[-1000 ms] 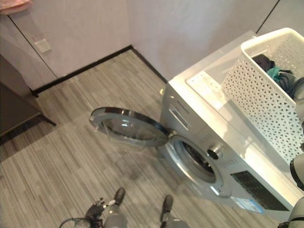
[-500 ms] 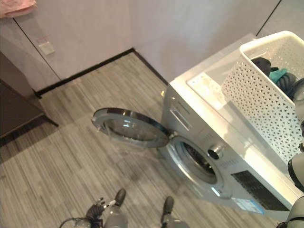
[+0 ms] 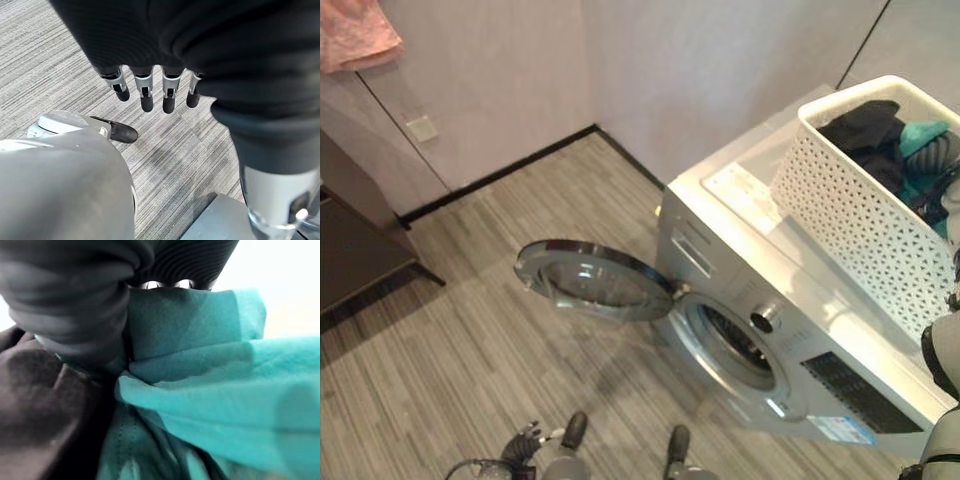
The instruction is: Grab the laundry basket,head to the washer,open it,put in the laundry and shut it.
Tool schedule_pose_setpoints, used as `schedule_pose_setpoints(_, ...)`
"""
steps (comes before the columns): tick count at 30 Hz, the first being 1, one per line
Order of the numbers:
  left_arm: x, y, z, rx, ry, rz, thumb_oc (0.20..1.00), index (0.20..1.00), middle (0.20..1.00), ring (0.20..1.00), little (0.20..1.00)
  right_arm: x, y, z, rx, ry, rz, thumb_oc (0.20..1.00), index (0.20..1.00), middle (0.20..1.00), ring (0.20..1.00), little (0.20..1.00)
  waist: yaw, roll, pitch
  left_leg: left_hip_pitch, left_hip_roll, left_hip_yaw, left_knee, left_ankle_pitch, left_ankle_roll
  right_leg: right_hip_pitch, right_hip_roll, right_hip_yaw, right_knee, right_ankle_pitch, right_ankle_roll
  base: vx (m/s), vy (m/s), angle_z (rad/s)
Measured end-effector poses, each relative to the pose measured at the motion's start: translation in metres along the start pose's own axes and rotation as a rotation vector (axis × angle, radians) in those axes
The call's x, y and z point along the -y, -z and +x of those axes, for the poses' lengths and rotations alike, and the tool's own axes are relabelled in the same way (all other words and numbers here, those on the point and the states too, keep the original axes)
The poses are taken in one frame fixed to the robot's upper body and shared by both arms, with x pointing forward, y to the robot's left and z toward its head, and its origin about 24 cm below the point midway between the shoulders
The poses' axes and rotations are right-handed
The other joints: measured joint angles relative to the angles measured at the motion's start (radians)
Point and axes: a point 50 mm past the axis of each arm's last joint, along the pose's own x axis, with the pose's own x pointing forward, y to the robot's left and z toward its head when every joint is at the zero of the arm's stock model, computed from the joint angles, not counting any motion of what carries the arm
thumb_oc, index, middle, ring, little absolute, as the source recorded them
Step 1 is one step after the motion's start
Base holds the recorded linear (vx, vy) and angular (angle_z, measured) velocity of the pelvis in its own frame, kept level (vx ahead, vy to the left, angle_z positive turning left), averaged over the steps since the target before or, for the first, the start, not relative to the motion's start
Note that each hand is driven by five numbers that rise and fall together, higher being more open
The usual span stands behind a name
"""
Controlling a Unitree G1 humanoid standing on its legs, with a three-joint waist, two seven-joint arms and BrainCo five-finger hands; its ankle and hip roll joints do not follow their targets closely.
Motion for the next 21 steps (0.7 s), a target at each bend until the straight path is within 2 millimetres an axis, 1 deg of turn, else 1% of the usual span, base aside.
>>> schedule_pose_setpoints(3,-0.001,0.002,0.0,-0.005,-0.005,-0.004,1.0,1.0,1.0,1.0,1.0,0.012,-0.008,-0.001,0.032,0.069,0.017,0.2,0.2,0.2,0.2,0.2,-0.003,0.002,-0.007,0.012,-0.002,0.009,0.0,-0.004,0.007,0.007,-0.004,0.004,0.0,0.001,0.0,0.0,0.019,-0.06)
schedule_pose_setpoints(7,0.001,0.001,0.0,-0.005,-0.005,-0.005,1.0,1.0,1.0,1.0,1.0,0.019,-0.01,-0.002,0.044,0.12,0.048,0.2,0.2,0.2,0.2,0.2,-0.004,0.002,-0.013,0.019,-0.003,0.012,0.0,-0.007,0.011,0.013,-0.005,0.007,0.0,0.0,0.0,0.0,0.004,-0.01)
schedule_pose_setpoints(10,0.001,0.004,-0.001,-0.017,-0.007,-0.007,1.0,1.0,1.0,1.0,1.0,0.02,-0.009,-0.003,0.041,0.125,0.06,0.2,0.2,0.2,0.2,0.2,-0.004,0.001,-0.014,0.023,-0.005,0.015,0.0,-0.006,0.01,0.015,-0.006,0.01,0.0,0.001,0.001,0.0,0.0,0.0)
schedule_pose_setpoints(13,0.001,0.005,-0.001,-0.022,-0.007,-0.007,1.0,1.0,1.0,1.0,1.0,0.02,-0.001,-0.003,0.01,0.128,0.061,0.2,0.2,0.2,0.2,0.2,-0.002,0.0,-0.014,0.028,-0.006,0.017,0.0,-0.005,0.008,0.018,-0.007,0.012,0.0,0.001,0.001,0.0,0.0,0.0)
schedule_pose_setpoints(15,0.001,0.005,-0.001,-0.023,-0.007,-0.008,1.0,1.0,1.0,1.0,1.0,0.021,0.012,-0.004,-0.053,0.129,0.047,0.2,0.2,0.2,0.2,0.2,0.001,0.0,-0.014,0.033,-0.006,0.016,0.0,-0.005,0.008,0.026,-0.007,0.011,0.0,0.001,0.001,0.0,0.0,0.0)
schedule_pose_setpoints(18,0.001,0.007,-0.001,-0.029,-0.008,-0.01,1.0,1.0,1.0,1.0,1.0,0.022,0.019,-0.005,-0.086,0.132,0.024,0.2,0.2,0.2,0.2,0.2,-0.002,0.0,-0.015,0.033,-0.006,0.015,0.0,-0.006,0.009,0.027,-0.007,0.011,0.0,0.0,0.002,0.0,0.0,0.0)
schedule_pose_setpoints(21,0.0,0.011,-0.002,-0.043,-0.015,-0.013,1.0,1.0,1.0,1.0,1.0,0.023,0.021,-0.005,-0.095,0.136,0.028,0.2,0.2,0.2,0.2,0.2,-0.003,0.001,-0.015,0.032,-0.006,0.016,0.0,-0.007,0.012,0.029,-0.007,0.011,0.0,0.0,0.002,0.0,0.0,0.0)
